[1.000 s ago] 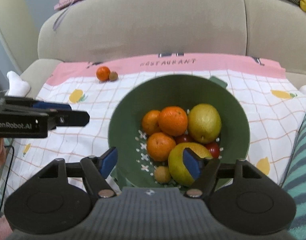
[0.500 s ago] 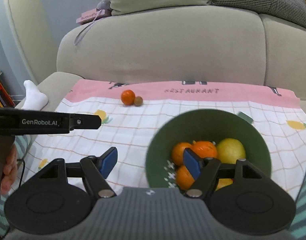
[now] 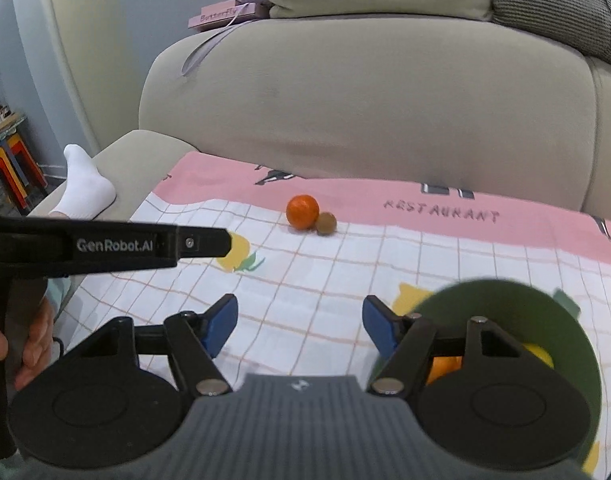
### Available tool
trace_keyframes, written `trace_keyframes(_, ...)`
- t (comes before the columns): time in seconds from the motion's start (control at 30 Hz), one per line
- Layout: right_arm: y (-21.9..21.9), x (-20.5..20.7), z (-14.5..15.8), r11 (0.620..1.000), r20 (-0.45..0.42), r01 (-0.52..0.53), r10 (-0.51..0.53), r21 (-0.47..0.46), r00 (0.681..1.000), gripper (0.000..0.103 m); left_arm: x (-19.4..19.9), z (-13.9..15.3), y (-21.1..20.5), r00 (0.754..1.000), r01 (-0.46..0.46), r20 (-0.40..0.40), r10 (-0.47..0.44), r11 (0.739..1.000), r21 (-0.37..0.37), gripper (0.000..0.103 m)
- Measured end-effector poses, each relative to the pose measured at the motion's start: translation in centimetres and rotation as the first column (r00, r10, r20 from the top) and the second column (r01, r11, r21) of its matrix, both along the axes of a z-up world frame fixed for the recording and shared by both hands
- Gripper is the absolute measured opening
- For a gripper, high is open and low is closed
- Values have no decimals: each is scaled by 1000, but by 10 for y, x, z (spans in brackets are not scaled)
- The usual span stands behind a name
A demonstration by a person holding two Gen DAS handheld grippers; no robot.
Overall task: Organize fruits
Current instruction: 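Move both open tools back toward the last mandarin and kiwi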
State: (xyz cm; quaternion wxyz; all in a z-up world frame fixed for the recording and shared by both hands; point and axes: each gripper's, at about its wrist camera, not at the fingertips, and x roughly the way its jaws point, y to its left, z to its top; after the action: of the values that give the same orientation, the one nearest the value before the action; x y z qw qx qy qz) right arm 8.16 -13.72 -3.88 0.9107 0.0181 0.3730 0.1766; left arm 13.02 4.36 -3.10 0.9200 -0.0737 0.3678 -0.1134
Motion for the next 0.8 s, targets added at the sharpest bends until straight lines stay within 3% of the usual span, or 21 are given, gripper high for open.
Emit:
trace_keyframes(0.13,12,22,-5,999,20,-18,19,-46,1000,48,14,-11,13,996,-84,10,83,996,24,28)
trace_keyframes(0.23,17,40,-12,997,52,-23,27,-76,998,47,25,-19,18,995,-97,19,97,994,48,28)
trace_keyframes(0.43,24,78,-27,996,74,-16,23,-90,997,46,57,-36,18,997,-28,-68,27,1000,-7,34)
trace_keyframes(0.53,29,99,-37,994,71,-21,29,-105,997,45,72,-43,9,996,-7,-94,13,998,67,34)
trace_keyframes(0.67,33,125,-51,993,18,-30,32,-118,999,32,95,-51,12,990,7,-142,5,997,82,34)
trace_keyframes(0.8,36,146,-64,991,-15,-44,42,-130,999,32,111,-56,13,991,23,-136,-4,990,142,34)
